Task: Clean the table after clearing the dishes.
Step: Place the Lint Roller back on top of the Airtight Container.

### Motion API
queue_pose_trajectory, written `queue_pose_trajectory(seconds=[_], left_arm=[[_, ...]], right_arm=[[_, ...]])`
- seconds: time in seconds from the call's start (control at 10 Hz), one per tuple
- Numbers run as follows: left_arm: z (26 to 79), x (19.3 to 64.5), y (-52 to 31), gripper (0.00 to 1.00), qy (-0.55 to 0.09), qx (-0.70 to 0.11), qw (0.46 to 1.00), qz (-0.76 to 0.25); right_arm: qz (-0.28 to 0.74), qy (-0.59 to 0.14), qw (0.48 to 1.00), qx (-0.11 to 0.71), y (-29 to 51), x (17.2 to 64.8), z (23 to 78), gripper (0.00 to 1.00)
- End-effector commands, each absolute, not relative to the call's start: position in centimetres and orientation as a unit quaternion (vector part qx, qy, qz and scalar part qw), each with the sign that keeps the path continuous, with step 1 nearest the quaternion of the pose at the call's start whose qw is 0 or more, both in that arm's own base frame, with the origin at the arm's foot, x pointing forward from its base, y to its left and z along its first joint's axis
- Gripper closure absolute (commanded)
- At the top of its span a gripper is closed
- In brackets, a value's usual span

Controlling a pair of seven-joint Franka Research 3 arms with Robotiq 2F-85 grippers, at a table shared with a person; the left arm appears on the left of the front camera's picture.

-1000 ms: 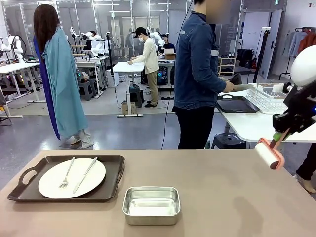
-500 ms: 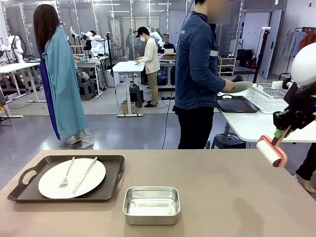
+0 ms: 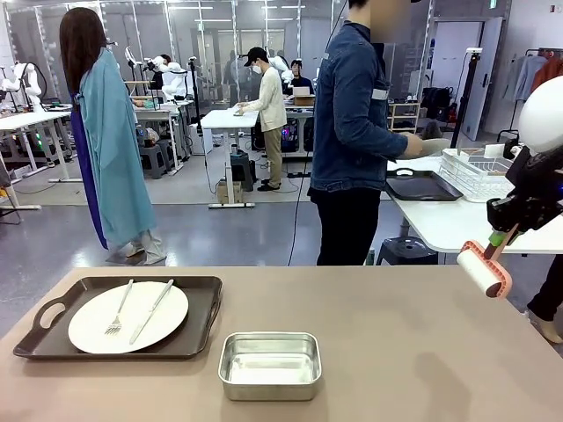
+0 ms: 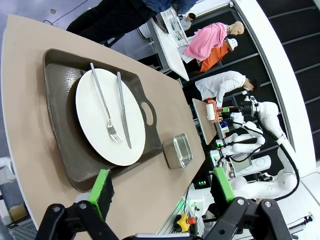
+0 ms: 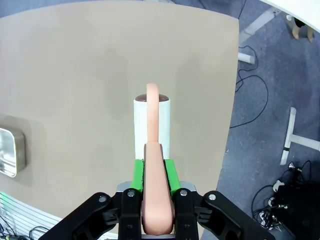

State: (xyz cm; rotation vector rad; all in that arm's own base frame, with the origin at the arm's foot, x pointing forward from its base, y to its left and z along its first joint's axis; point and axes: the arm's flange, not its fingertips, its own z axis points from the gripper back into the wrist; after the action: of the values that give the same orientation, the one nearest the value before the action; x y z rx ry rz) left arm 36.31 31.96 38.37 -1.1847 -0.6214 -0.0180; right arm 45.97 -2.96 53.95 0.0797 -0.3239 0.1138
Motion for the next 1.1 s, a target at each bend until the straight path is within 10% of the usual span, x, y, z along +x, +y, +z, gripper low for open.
queue_pose_trajectory(seconds=[0.0, 0.4, 1.0], left_arm=[[38.7, 36.3, 32.0, 0.00, -0.291, -0.557, 0.778, 0.000], [38.7, 36.3, 32.0, 0.00, -0.291, -0.557, 0.778, 0.000], [38.7, 36.3, 32.0, 0.00, -0.291, -0.557, 0.778, 0.000]], right_arm=[[0.060, -0.163, 0.984, 0.043, -2.9, 45.8, 54.2, 0.79], [0.057, -0.161, 0.985, 0.040, -2.9, 46.0, 54.0, 0.79], [0.494, -0.242, 0.834, 0.044, 17.2, 43.3, 64.7, 0.79]])
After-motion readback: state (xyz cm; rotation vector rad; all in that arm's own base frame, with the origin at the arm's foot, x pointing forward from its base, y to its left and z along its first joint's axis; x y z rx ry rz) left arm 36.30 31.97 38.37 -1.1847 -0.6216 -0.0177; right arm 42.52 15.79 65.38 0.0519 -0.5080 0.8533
